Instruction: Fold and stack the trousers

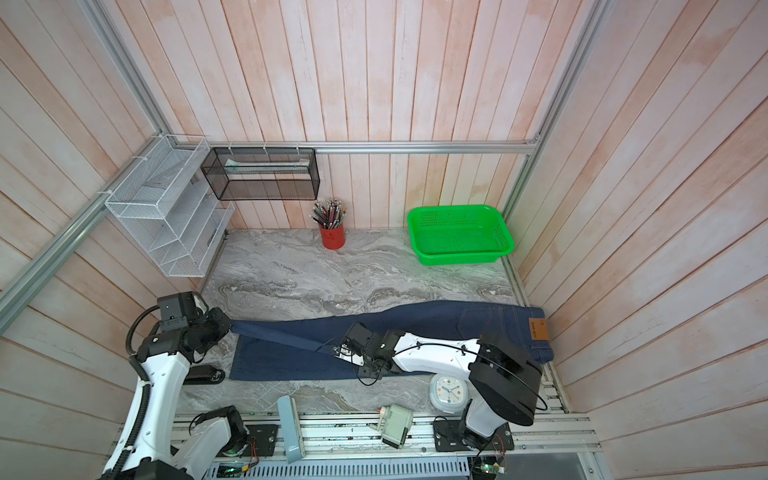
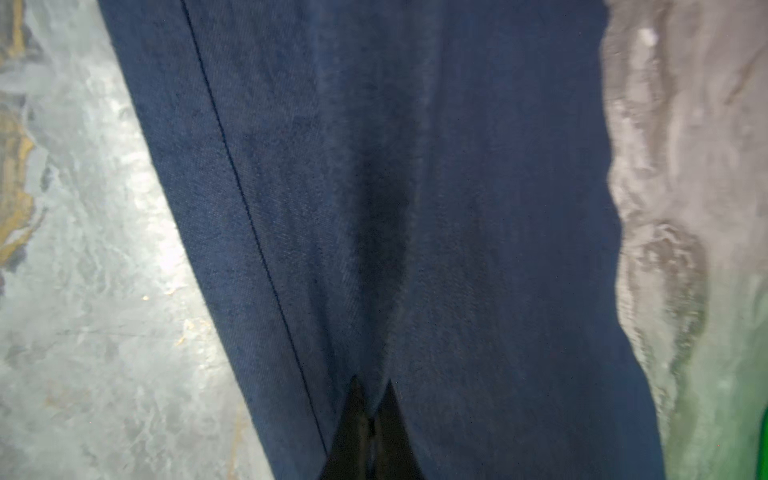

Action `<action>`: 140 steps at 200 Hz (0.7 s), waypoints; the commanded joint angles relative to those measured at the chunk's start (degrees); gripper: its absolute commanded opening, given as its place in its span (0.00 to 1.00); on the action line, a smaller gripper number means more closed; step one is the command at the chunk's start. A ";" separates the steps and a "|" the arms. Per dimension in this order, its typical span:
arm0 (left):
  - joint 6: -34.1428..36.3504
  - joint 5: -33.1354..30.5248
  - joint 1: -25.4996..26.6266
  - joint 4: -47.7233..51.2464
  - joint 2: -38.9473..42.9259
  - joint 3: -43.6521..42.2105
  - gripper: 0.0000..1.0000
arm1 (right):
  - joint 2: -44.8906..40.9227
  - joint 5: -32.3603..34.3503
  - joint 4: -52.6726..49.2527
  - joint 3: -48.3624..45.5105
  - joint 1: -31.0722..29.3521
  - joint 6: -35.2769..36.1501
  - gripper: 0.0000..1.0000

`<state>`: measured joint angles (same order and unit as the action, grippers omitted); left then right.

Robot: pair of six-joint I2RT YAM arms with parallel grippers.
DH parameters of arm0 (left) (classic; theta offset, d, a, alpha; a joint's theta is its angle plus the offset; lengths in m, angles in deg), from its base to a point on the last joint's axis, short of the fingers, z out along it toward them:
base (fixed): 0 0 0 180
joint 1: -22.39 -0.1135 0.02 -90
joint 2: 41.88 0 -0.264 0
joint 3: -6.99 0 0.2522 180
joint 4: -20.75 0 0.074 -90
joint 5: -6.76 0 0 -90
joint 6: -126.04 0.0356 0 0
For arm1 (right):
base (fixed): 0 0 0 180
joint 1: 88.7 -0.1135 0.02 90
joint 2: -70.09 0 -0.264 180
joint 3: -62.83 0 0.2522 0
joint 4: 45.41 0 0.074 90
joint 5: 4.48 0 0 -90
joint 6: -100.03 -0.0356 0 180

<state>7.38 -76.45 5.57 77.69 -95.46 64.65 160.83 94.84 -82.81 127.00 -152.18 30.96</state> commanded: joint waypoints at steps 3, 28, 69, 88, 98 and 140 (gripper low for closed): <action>-1.39 -5.38 -0.31 -3.43 -1.68 -0.79 0.00 | 2.17 -2.77 0.71 -1.37 -0.67 -0.89 0.00; -1.32 -6.20 -0.28 -3.55 -2.51 -1.00 0.00 | 3.26 -3.16 0.84 -1.46 -1.40 -0.55 0.01; -1.47 -6.18 -0.32 -2.80 -1.24 -0.72 0.07 | 2.28 -4.57 0.00 -1.38 -1.60 0.55 0.06; -1.66 -5.35 -0.28 -1.40 -0.64 0.12 0.30 | 2.08 -5.24 -0.77 -1.28 -1.67 1.15 0.10; -1.86 -4.61 -0.25 -0.55 -0.07 0.74 0.41 | 1.91 -5.45 -1.09 -1.37 -1.64 1.50 0.10; -2.93 -5.95 -0.41 4.43 4.80 5.15 0.64 | 0.94 -7.56 -2.79 -1.48 -2.33 3.13 0.22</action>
<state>4.89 -80.54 5.51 79.09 -93.69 65.41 163.01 90.05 -82.00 126.17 -153.58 32.91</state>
